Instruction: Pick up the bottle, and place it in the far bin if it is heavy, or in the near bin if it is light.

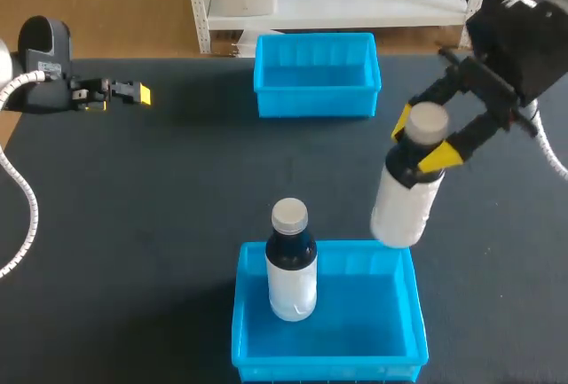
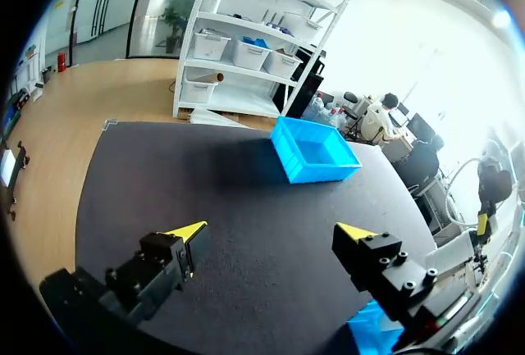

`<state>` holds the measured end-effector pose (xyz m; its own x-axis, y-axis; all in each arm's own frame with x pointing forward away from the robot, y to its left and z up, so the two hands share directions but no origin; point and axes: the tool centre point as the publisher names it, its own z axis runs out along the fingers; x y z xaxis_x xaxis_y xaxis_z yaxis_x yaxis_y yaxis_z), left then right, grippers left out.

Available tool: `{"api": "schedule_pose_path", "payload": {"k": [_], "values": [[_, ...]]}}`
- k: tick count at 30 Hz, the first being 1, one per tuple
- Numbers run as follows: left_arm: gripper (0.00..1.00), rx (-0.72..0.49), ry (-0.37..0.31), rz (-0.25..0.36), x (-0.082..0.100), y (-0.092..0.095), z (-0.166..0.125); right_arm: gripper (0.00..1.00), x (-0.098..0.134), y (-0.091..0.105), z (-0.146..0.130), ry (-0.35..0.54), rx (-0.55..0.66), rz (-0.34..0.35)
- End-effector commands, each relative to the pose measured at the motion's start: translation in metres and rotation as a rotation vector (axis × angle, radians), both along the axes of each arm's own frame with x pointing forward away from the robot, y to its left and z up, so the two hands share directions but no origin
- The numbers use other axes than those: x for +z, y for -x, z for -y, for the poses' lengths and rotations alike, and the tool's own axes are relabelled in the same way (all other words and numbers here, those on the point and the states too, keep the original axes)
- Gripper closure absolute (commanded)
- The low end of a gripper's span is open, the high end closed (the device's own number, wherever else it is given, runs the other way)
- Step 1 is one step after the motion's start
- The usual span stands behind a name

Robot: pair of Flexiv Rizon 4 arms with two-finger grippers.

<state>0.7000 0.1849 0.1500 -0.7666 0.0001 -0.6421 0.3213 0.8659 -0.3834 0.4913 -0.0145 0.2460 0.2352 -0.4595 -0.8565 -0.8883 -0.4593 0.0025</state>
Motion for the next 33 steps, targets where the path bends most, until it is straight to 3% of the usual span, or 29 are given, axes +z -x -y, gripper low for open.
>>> {"api": "schedule_pose_path", "payload": {"k": [1, 14, 23, 33], "values": [[0.00, 0.000, 0.000, 0.000, 0.000, 0.000, 0.000, 1.00, -0.009, 0.005, -0.015, 0.001, 0.038, -0.011], [0.00, 0.000, 0.000, 0.000, 0.000, 0.000, 0.000, 1.00, -0.047, 0.039, -0.039, 0.030, 0.152, -0.055], [0.00, 0.000, 0.000, 0.000, 0.000, 0.000, 0.000, 1.00, -0.069, 0.034, -0.042, 0.035, 0.220, -0.026], [0.00, 0.000, 0.000, 0.000, 0.000, 0.000, 0.000, 1.00, -0.093, 0.026, -0.038, -0.012, 0.242, -0.046]]}}
